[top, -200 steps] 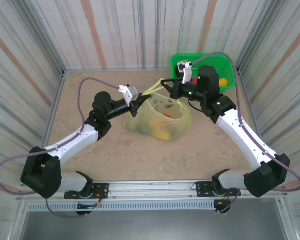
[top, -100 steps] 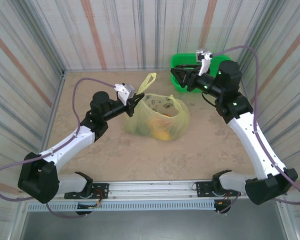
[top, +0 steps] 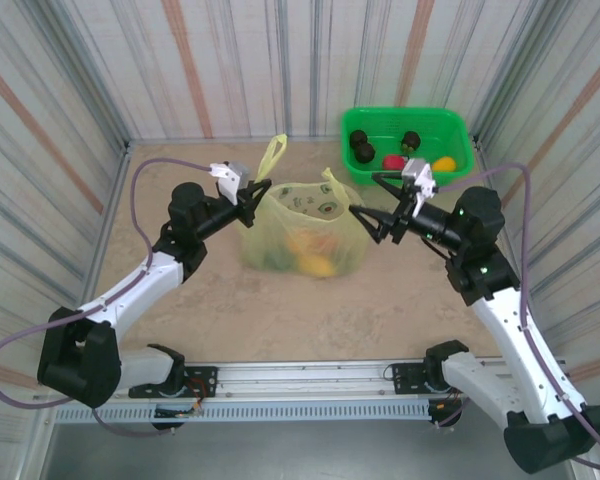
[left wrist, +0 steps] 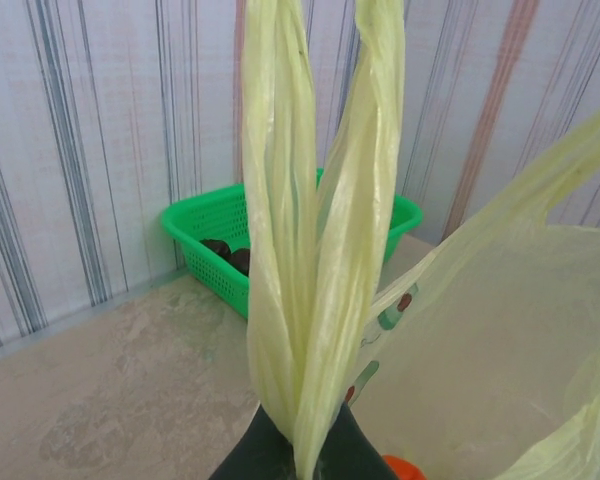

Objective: Place the fake fruits into the plastic bag and tie a complex knot

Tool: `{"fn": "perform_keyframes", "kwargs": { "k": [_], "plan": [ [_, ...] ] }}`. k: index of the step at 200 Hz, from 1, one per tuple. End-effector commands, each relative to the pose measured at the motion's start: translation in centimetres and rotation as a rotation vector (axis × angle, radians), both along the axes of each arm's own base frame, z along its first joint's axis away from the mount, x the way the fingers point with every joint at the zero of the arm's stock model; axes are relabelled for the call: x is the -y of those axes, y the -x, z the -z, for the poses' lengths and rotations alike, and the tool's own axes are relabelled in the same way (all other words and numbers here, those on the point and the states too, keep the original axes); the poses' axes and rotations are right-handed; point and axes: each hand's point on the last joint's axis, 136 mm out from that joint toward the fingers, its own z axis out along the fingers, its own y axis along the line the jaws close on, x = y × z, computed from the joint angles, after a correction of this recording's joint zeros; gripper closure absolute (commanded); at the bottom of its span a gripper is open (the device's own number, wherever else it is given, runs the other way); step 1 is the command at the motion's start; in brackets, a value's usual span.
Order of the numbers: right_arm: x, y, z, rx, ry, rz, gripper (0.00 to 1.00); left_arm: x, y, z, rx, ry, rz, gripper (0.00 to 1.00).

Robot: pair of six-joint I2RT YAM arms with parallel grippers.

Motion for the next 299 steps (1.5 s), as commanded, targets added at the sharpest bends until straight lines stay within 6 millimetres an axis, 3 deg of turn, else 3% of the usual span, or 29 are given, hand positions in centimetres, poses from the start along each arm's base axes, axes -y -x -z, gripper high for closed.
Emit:
{"fn": "perform_keyframes", "kwargs": {
  "k": [1,32,58,96,130,146,157,172,191,214,243,278,299],
  "plan": [
    [-0.3,-0.2,1.2,0.127,0.105,-0.027,0.07,0.0,0.3,-0.3,0.020,0.012,0.013,1.00],
    [-1.3,-3.2,4.8,0.060,0.235,-0.085,0.08,0.1,0.2,-0.3,0.017,0.016,0.019,1.00],
    [-2.3,-4.8,5.8,0.031,0.228,-0.136,0.09,0.2,0.3,-0.1,0.008,0.019,0.029,1.00],
    [-3.0,-9.1,7.2,-0.010,0.217,-0.138,0.09,0.5,0.7,-0.5,0.024,0.021,0.055,1.00],
    [-4.3,-12.4,7.2,-0.032,0.173,-0.160,0.12,0.9,1.1,-1.0,0.033,0.026,0.085,1.00],
    [-5.0,-13.4,7.4,-0.060,0.158,-0.171,0.19,1.0,1.2,-1.0,0.034,0.028,0.093,1.00],
    [-5.3,-13.7,7.6,-0.084,0.161,-0.180,0.30,1.0,1.2,-0.9,0.032,0.028,0.096,1.00],
    [-5.4,-13.7,7.6,-0.100,0.156,-0.185,0.56,1.1,1.4,-1.1,0.037,0.026,0.099,1.00],
    [-5.0,-13.6,7.1,-0.099,0.148,-0.147,0.81,1.1,1.4,-1.2,0.041,0.025,0.095,1.00],
    [-4.7,-13.5,7.0,-0.111,0.167,-0.081,1.00,1.1,1.3,-1.3,0.038,0.028,0.095,1.00],
    [-5.7,-11.8,8.4,-0.097,0.307,-0.047,1.00,1.7,1.7,-1.5,0.019,0.020,0.127,1.00],
    [-5.6,-8.7,6.8,0.125,0.294,-0.015,1.00,3.2,2.2,-1.3,-0.075,0.002,0.188,1.00],
    [-6.2,-6.5,6.9,0.243,0.309,-0.086,1.00,3.9,2.6,-1.3,-0.118,0.005,0.237,1.00]
  ]
}}
